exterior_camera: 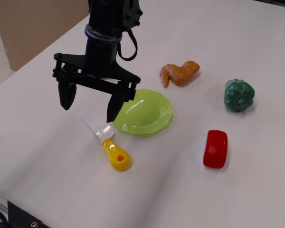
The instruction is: Put sushi on plate
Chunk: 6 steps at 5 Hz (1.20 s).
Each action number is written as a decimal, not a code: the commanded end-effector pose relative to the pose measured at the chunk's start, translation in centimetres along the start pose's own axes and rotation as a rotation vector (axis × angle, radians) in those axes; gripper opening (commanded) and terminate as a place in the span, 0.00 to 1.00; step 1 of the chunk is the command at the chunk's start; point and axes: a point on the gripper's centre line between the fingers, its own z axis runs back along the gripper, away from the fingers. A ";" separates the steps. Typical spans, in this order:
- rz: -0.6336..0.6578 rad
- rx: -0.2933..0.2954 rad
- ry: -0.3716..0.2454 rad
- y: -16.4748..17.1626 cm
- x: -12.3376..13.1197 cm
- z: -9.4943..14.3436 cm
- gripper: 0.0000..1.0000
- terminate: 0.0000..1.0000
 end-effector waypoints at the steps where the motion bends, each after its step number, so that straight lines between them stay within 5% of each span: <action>1: 0.000 0.000 0.000 0.0 0.0 0.0 1.00 0.00; 4: -0.241 -0.121 -0.107 -8.7 0.0 3.9 1.00 0.00; 6: -0.308 -0.167 -0.088 -15.4 -0.6 4.2 1.00 0.00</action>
